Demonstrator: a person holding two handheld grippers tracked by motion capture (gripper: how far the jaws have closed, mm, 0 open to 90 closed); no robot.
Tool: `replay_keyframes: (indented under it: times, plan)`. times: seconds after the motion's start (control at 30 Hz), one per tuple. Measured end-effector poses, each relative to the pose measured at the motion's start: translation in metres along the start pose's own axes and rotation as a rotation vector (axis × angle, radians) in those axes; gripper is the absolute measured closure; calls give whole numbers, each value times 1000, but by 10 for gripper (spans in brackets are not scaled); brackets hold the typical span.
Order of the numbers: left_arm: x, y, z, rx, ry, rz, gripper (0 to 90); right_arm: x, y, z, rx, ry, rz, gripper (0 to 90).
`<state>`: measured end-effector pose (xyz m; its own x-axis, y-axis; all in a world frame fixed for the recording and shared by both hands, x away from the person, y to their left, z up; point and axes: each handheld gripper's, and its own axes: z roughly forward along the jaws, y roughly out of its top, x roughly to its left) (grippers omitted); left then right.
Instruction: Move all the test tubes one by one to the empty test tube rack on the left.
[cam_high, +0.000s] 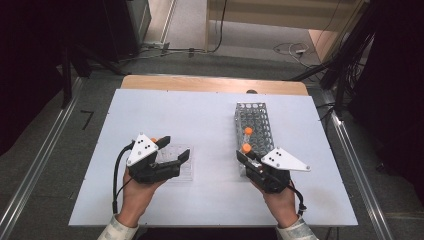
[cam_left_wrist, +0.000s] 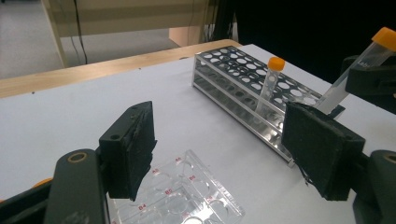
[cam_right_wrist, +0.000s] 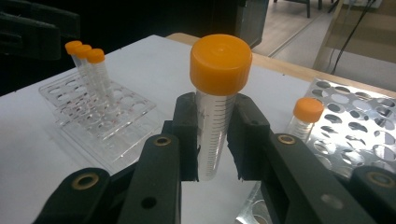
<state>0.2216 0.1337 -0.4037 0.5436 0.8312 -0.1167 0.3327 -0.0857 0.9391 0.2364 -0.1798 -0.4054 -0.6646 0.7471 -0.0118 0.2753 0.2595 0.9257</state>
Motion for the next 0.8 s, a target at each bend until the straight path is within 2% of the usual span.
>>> replay_keyframes:
  times: [0.43, 0.8]
  plan:
    - [-13, -1, 2, 7, -37, 22, 255, 18, -6, 11, 40, 48, -30, 717]
    - [-39, -5, 11, 28, -126, 59, 233, 37, -15, 24, 87, 98, -67, 717]
